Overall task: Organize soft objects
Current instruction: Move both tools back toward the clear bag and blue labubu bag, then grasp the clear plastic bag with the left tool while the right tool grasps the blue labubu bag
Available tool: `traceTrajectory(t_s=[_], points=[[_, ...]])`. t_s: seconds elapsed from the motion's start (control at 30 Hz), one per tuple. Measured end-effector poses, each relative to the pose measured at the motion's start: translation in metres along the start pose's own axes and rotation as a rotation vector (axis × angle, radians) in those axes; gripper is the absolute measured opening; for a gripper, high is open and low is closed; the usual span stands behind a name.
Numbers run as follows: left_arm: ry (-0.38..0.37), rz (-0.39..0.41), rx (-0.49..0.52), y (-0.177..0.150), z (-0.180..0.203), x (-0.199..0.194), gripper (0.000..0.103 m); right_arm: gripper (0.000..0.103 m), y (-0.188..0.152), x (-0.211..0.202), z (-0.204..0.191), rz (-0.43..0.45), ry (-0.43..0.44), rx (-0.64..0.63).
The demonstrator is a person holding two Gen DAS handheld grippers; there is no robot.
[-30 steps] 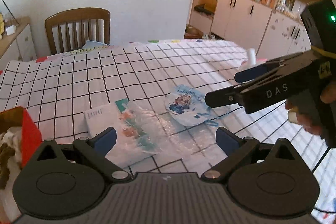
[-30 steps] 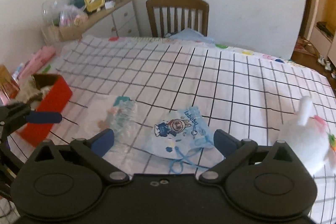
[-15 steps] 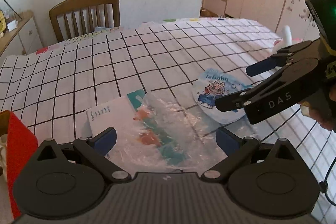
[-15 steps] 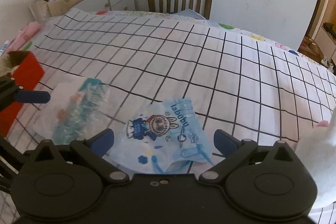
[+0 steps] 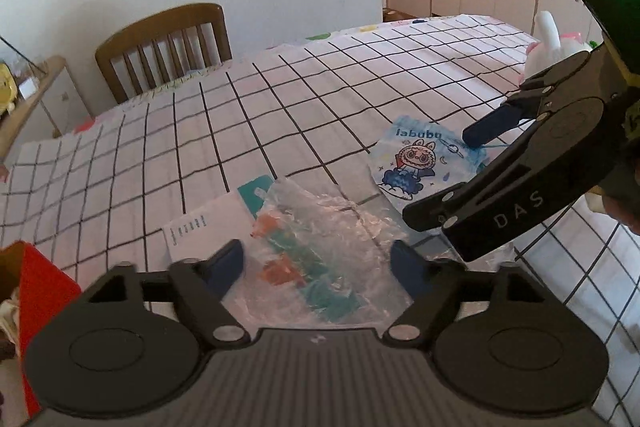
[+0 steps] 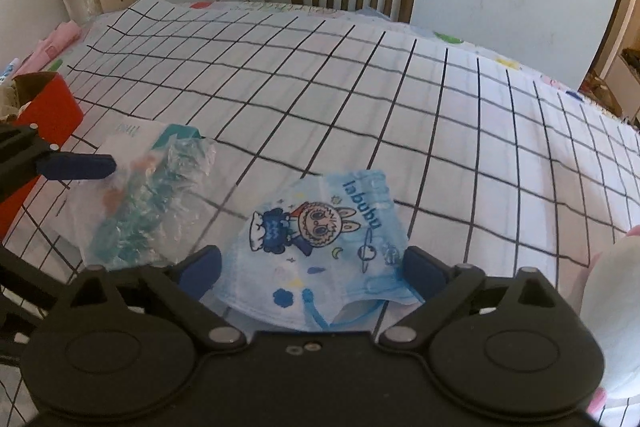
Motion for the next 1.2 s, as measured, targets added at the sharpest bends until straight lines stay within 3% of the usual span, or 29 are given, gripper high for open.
traceTrajectory(t_s=[0.1,0.13,0.2,0.3,0.47,0.57,0.67,0.83,0.9,0.93,0.97,1.0,1.2], points=[[0.019,0.007,0.010,0.001,0.000,-0.002,0.053,0.088,-0.002,-0.001,-0.001,0.005,-0.016,-0.005],[0.024,0.011,0.011,0.001,0.000,-0.003,0.044,0.083,-0.002,-0.001,-0.002,0.009,-0.021,-0.006],[0.024,0.019,0.016,0.003,0.000,-0.005,0.034,0.076,-0.002,-0.003,-0.002,0.017,-0.028,-0.002],[0.010,0.029,0.012,0.004,0.001,-0.006,0.028,0.059,-0.002,-0.005,-0.003,0.024,-0.034,-0.005],[-0.044,0.044,0.012,0.006,0.004,-0.009,0.015,0.019,-0.004,-0.009,-0.007,0.034,-0.031,-0.025],[-0.067,0.047,0.008,0.007,0.006,-0.011,0.012,0.008,-0.005,-0.011,-0.011,0.044,-0.044,-0.051],[-0.089,0.049,-0.022,0.006,0.004,-0.014,0.010,0.004,-0.004,-0.019,-0.011,0.080,-0.044,-0.048],[-0.114,0.056,-0.076,0.006,-0.003,-0.019,0.010,0.007,0.003,-0.029,-0.002,0.085,-0.002,-0.021],[-0.114,0.056,-0.080,0.006,-0.003,-0.020,0.010,0.023,0.004,-0.028,0.002,0.077,-0.006,-0.019],[-0.114,0.055,-0.081,0.006,-0.003,-0.020,0.010,0.042,0.005,-0.028,0.003,0.080,-0.005,-0.016],[-0.115,0.053,-0.084,0.005,-0.003,-0.020,0.010,0.068,0.005,-0.028,0.004,0.085,-0.002,-0.012],[-0.117,0.050,-0.088,0.005,-0.003,-0.020,0.010,0.078,0.006,-0.029,0.005,0.101,0.001,-0.008],[-0.122,0.030,-0.103,0.004,-0.004,-0.017,0.010,0.080,0.012,-0.011,0.009,0.063,-0.025,-0.013]])
Point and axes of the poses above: each gripper's, at about its wrist camera, not at the fingertips, and x roughly the way its jaws point, z to its right, y to its top, the point moved 3 cm from there along x, roughly the way its jaws point, and after that the axes turned 10 degrees about x, right-handed, at the moved point
